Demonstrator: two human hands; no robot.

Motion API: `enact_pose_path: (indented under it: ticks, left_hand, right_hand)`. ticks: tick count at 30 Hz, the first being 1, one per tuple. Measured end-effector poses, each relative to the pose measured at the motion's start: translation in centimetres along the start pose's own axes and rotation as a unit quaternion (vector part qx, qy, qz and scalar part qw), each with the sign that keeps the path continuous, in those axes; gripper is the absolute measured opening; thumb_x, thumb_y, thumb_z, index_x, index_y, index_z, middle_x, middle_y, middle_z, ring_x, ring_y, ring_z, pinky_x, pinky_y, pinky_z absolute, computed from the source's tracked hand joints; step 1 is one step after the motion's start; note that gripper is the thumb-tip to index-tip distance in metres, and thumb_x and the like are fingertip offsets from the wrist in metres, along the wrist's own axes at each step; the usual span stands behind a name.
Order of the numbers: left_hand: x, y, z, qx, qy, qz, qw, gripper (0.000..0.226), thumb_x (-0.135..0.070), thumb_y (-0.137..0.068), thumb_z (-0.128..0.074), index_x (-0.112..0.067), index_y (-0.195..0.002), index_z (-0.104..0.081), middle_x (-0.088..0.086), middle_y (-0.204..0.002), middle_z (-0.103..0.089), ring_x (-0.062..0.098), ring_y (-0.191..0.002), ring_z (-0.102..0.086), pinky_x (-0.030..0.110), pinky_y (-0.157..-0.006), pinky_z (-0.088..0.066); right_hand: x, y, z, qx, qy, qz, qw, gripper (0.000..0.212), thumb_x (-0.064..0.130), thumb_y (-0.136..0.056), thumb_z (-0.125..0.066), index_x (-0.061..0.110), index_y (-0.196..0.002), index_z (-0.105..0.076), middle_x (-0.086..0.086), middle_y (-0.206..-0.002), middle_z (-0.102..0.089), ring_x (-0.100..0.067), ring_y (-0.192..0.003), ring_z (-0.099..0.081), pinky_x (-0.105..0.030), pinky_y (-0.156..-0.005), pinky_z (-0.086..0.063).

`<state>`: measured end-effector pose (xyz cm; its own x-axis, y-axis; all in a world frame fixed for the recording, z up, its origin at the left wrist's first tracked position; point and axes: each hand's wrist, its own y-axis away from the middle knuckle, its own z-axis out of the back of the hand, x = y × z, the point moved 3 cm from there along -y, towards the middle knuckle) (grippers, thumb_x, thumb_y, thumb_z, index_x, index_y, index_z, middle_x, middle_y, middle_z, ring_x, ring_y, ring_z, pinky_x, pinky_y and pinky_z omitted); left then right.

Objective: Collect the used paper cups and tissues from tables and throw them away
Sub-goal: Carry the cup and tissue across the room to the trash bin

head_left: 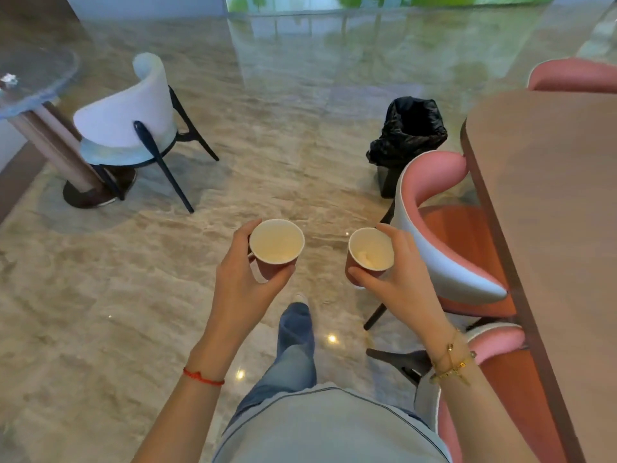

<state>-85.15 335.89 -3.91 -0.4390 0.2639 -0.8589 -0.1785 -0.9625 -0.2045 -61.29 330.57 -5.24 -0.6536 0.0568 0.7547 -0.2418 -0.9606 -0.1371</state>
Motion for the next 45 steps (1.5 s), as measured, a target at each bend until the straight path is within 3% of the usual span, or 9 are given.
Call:
enact_pose_path:
  ticks: [8, 12, 18, 22, 27, 33, 39, 43, 45]
  left_hand:
    - [2.8, -22.1, -4.8, 0.046, 0.011, -0.034, 0.998, 0.073, -0.03, -0.07, -0.083, -0.035, -0.13, -0.042, -0.032, -0.12, -0.049, -0.005, -0.111, -0.052, 0.005, -0.086, -0.042]
    - [2.8, -33.0, -7.3, 0.073, 0.013, -0.052, 0.996, 0.071, -0.032, -0.071, -0.083, -0.041, -0.127, -0.04, -0.039, -0.117, -0.046, -0.009, -0.11, -0.05, 0.004, -0.084, -0.041]
    - [3.1, -45.6, -12.2, 0.119, 0.02, -0.063, 0.991, 0.068, -0.03, -0.072, -0.083, -0.041, -0.124, -0.041, -0.04, -0.116, -0.047, -0.008, -0.109, -0.051, 0.005, -0.084, -0.042]
    - [3.9, -53.2, -16.8, 0.139, 0.019, -0.066, 0.988, 0.068, -0.032, -0.071, -0.082, -0.045, -0.122, -0.04, -0.038, -0.115, -0.048, -0.01, -0.109, -0.051, 0.005, -0.084, -0.042]
    - [4.1, -63.3, -23.6, 0.159, 0.025, -0.065, 0.985, 0.066, -0.035, -0.069, -0.082, -0.044, -0.12, -0.041, -0.033, -0.114, -0.05, -0.007, -0.106, -0.053, 0.007, -0.082, -0.044]
    - [2.5, -75.7, -33.0, 0.194, 0.01, -0.08, 0.978, 0.067, -0.034, -0.07, -0.083, -0.037, -0.125, -0.043, -0.028, -0.116, -0.051, -0.005, -0.105, -0.051, 0.005, -0.083, -0.04]
    - [1.7, -86.3, -43.2, 0.251, -0.023, -0.101, 0.962, 0.07, -0.031, -0.068, -0.084, -0.029, -0.126, -0.045, -0.012, -0.121, -0.052, 0.015, -0.112, -0.05, 0.033, -0.089, -0.048]
    - [2.3, -92.0, -50.6, 0.307, -0.027, -0.108, 0.945, 0.072, -0.035, -0.065, -0.086, -0.033, -0.124, -0.043, -0.014, -0.12, -0.053, 0.01, -0.109, -0.051, 0.019, -0.081, -0.043]
    - [2.8, -94.6, -54.4, 0.334, -0.039, -0.099, 0.937, 0.074, -0.041, -0.064, -0.086, -0.036, -0.123, -0.042, -0.015, -0.12, -0.054, 0.007, -0.106, -0.051, 0.018, -0.078, -0.041]
  right_hand:
    - [-2.2, -20.8, -0.2, -0.056, -0.004, -0.014, 0.998, 0.076, 0.033, -0.072, -0.081, 0.021, -0.136, -0.041, 0.002, -0.128, -0.045, -0.007, -0.116, -0.044, -0.01, -0.09, -0.032]
    - [-3.4, -30.4, 0.3, -0.081, -0.013, -0.024, 0.996, 0.075, 0.03, -0.072, -0.08, 0.02, -0.135, -0.04, 0.002, -0.124, -0.044, -0.004, -0.112, -0.042, 0.002, -0.087, -0.029]
    - [-7.6, -41.1, 1.1, -0.099, -0.006, -0.074, 0.992, 0.077, 0.031, -0.072, -0.081, 0.02, -0.136, -0.041, 0.005, -0.122, -0.041, 0.009, -0.103, -0.035, 0.008, -0.083, -0.023]
    - [-11.7, -48.2, 1.7, -0.115, 0.001, -0.097, 0.989, 0.079, 0.031, -0.07, -0.082, 0.019, -0.136, -0.041, 0.006, -0.12, -0.039, 0.005, -0.103, -0.036, -0.004, -0.08, -0.026]
    - [-17.2, -57.8, 3.6, -0.131, 0.005, -0.11, 0.985, 0.079, 0.032, -0.07, -0.082, 0.019, -0.135, -0.041, 0.006, -0.119, -0.041, 0.003, -0.1, -0.039, -0.005, -0.078, -0.027]
    - [-23.5, -69.5, 8.2, -0.156, 0.041, -0.134, 0.978, 0.08, 0.033, -0.071, -0.081, 0.02, -0.137, -0.038, 0.001, -0.124, -0.043, -0.014, -0.115, -0.044, -0.023, -0.094, -0.035]
    - [-29.4, -78.2, 11.8, -0.177, 0.051, -0.191, 0.964, 0.081, 0.032, -0.073, -0.08, 0.021, -0.139, -0.034, -0.002, -0.129, -0.042, -0.021, -0.119, -0.042, -0.035, -0.098, -0.042]
    - [-34.0, -82.5, 13.1, -0.177, 0.047, -0.243, 0.953, 0.081, 0.032, -0.073, -0.079, 0.022, -0.139, -0.033, -0.003, -0.133, -0.04, -0.022, -0.124, -0.037, -0.041, -0.103, -0.04]
    - [-36.4, -84.7, 13.5, -0.181, 0.039, -0.271, 0.945, 0.081, 0.032, -0.073, -0.078, 0.024, -0.139, -0.032, -0.002, -0.134, -0.039, -0.022, -0.125, -0.035, -0.042, -0.104, -0.039]
